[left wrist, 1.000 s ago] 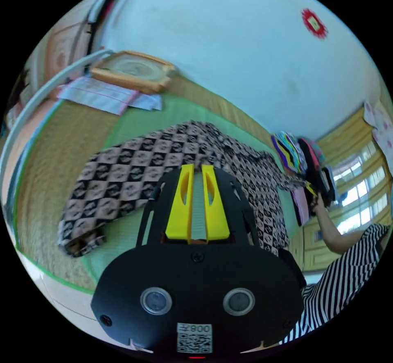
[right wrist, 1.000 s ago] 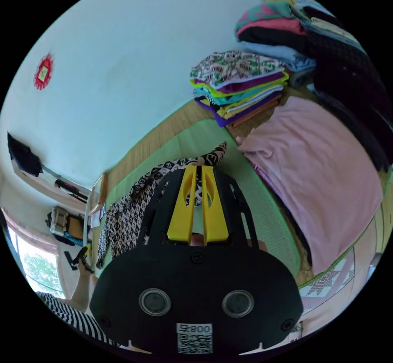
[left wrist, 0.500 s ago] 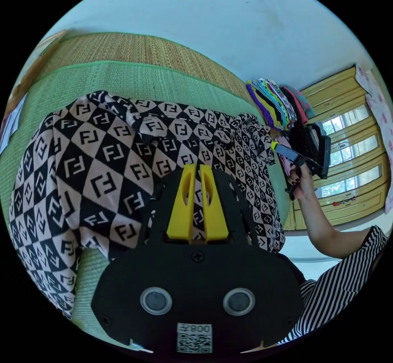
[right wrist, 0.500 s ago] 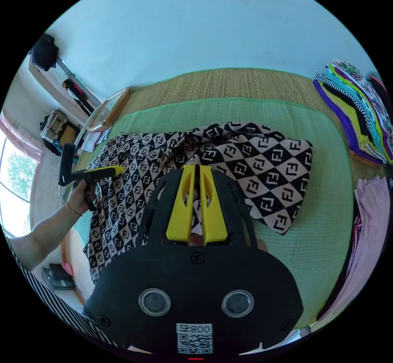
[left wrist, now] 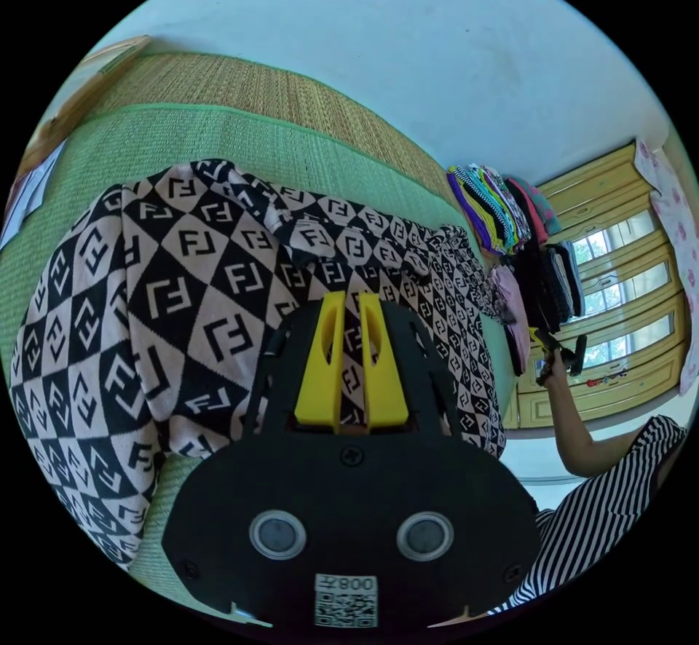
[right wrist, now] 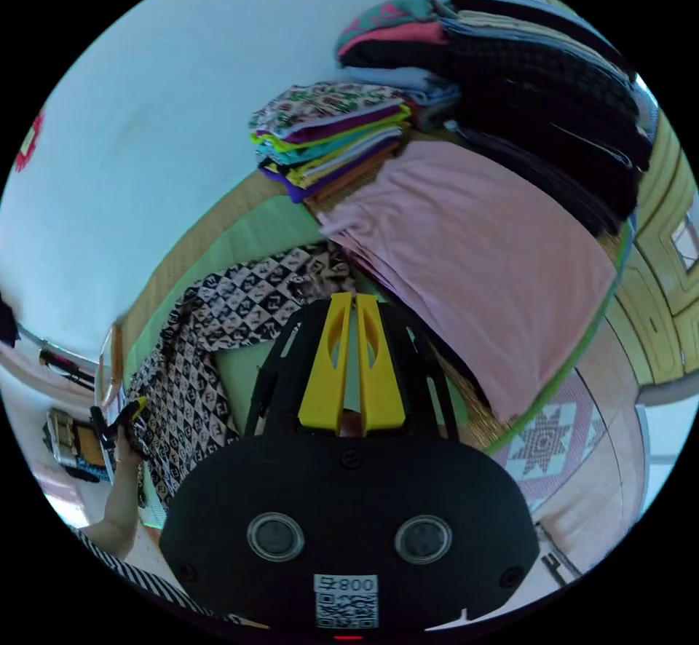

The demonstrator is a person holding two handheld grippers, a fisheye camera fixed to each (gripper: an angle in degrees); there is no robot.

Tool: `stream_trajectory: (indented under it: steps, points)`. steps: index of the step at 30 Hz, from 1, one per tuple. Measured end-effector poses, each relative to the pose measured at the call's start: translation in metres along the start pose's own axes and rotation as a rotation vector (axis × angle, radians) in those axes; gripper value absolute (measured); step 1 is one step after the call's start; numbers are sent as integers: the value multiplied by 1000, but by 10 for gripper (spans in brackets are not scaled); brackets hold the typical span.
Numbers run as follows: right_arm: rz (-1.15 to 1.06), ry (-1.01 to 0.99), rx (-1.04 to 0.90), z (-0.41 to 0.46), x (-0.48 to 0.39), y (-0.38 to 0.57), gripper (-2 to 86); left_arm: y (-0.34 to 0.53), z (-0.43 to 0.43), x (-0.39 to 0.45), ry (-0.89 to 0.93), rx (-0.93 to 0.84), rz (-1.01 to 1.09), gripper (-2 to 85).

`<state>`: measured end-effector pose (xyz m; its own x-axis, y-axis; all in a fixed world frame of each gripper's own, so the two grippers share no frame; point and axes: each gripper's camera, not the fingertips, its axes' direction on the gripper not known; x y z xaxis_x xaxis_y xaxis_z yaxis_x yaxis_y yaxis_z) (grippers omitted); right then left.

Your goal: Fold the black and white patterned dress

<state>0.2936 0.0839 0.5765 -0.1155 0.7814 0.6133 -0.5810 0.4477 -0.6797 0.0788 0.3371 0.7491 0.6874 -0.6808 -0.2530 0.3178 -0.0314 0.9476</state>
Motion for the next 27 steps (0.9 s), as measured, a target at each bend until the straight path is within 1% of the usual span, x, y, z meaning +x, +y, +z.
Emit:
stream_trajectory:
  steps: [2,4,6,7,9,10,12,13,15,17,19,22,25,27]
  points:
    - [44,31,-26,0,14,19,3,-7,6,-2,-14,-10,5,30]
    - [39,-45,-46,2,14,37,2,-12,12,-3,-30,-33,10,29]
    - [-107,-201,-76,13,-28,56,1,-17,21,-5,-46,-64,15,26]
    - [-159,-245,-94,19,-45,59,1,-20,25,-6,-54,-75,17,24]
    - [-352,-393,-183,53,-125,64,0,-25,28,-7,-55,-75,21,19]
    - [-404,-420,-197,61,-147,65,0,-28,31,-8,-53,-82,19,17]
    - [-571,-420,-236,99,-230,68,0,-31,34,-9,-54,-88,20,13]
    - [-602,-426,-247,108,-247,68,0,-32,35,-10,-54,-94,22,12]
    - [-714,-435,-317,145,-311,72,0,-33,36,-9,-50,-95,33,8]
    - [-783,-416,-382,168,-346,79,0,-32,35,-10,-22,-78,37,5]
    - [-825,-398,-378,176,-368,85,0,-31,36,-11,-11,-74,48,4]
    - [-833,-429,-380,185,-388,87,0,-33,44,-14,-27,-98,61,3]
    - [-826,-477,-340,182,-405,77,0,-41,43,-13,-30,-45,78,3]
    - [-818,-472,-263,174,-421,59,0,-50,39,-10,-40,8,82,3]
